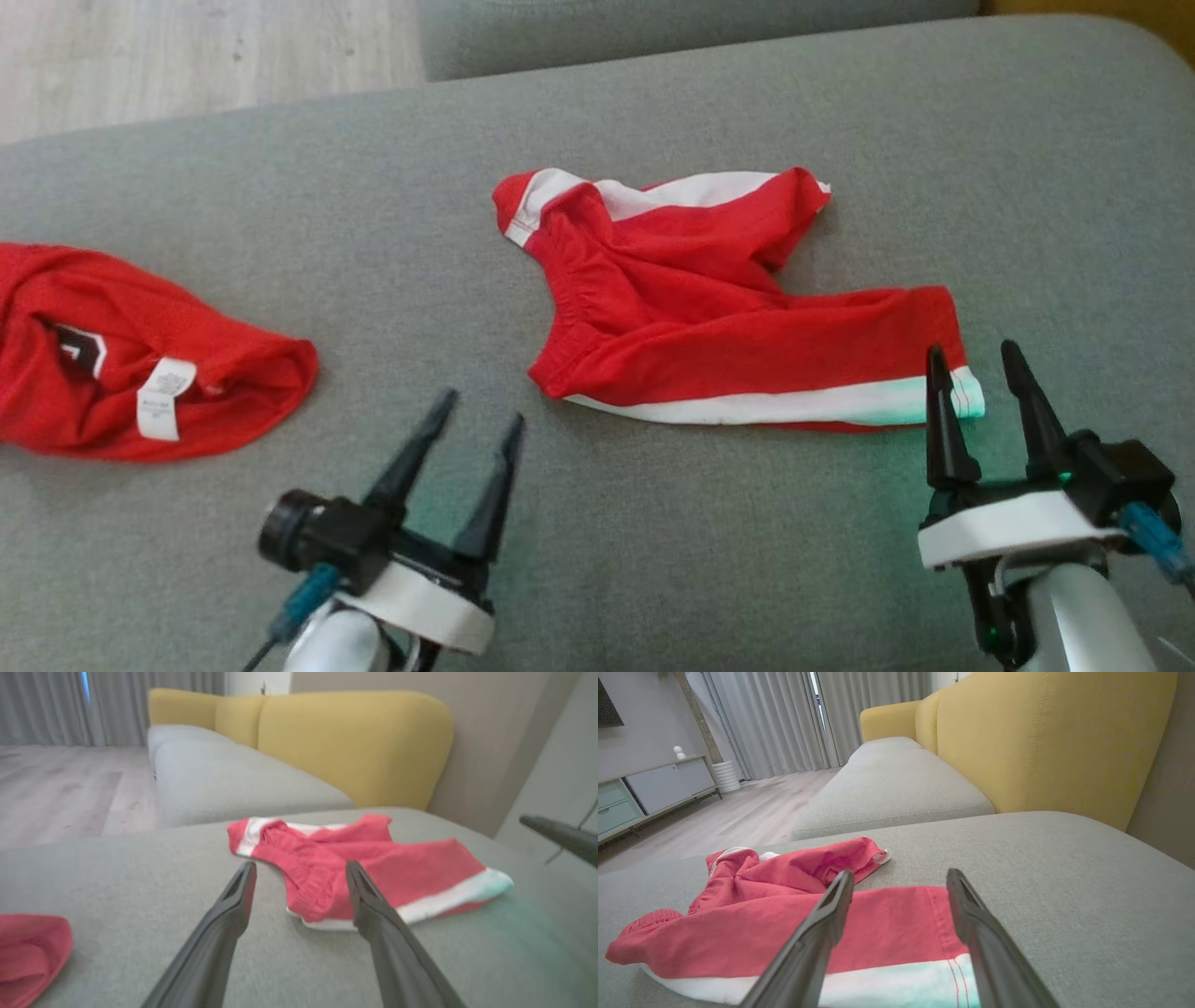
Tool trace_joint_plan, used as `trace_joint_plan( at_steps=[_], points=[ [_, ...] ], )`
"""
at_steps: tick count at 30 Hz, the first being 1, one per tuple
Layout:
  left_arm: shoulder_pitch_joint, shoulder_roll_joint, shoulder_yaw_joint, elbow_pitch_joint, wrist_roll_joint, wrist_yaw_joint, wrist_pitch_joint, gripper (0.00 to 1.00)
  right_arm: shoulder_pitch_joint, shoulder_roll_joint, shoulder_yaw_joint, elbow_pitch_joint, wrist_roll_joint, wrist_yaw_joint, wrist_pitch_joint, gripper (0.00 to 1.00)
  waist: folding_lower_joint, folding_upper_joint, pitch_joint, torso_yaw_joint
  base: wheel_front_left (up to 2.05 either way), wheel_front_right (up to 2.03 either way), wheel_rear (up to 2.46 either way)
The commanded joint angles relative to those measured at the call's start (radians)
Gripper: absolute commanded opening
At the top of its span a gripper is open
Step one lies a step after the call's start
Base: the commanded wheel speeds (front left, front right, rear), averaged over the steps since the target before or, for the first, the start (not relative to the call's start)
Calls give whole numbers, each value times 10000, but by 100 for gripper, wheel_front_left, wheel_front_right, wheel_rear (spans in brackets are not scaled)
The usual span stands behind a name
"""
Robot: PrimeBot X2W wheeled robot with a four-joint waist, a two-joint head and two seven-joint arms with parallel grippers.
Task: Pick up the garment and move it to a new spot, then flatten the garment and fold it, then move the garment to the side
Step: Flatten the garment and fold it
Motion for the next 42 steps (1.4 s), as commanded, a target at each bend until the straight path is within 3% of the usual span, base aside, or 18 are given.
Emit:
trace_joint_plan(
  at_steps=[1, 8, 16, 32, 33, 34, 42],
  points=[
    [-746, 427, -297, 138, 130, 15, -49, 100, -408, -42, 255, -393, 65, -7, 16, 100, 1, 0, 162, -101, 0, 0, 0],
    [-2019, 1044, -1583, 1876, 465, 15, -49, 100, -539, -42, 230, -435, 117, -7, 38, 100, 1, 0, 611, -374, 0, 0, 0],
    [-3004, 979, -2134, 3219, 655, 15, -49, 100, -723, -42, 119, -468, 183, -7, 33, 100, 1, 0, 1023, -722, 0, 0, 0],
    [-3551, 751, -1544, 3669, 768, 56, -49, 100, -865, -41, 54, -459, 350, -7, -54, 100, 1, 0, 1405, -1119, 0, 0, 0],
    [-3550, 739, -1576, 3699, 731, 48, -49, 31, -865, -41, 38, -406, 339, -7, -55, 100, 1, 0, 1400, -1116, 0, 0, 0],
    [-3550, 729, -1606, 3715, 694, 41, -49, 0, -867, -41, 16, -338, 323, -7, -51, 100, 1, 0, 1392, -1107, 0, 0, 0],
    [-3398, 679, -1599, 3301, 490, 21, -49, 0, -1088, -41, -323, 676, 31, -7, 645, 100, 1, 0, 1256, -837, 0, 0, 0]
  ],
)
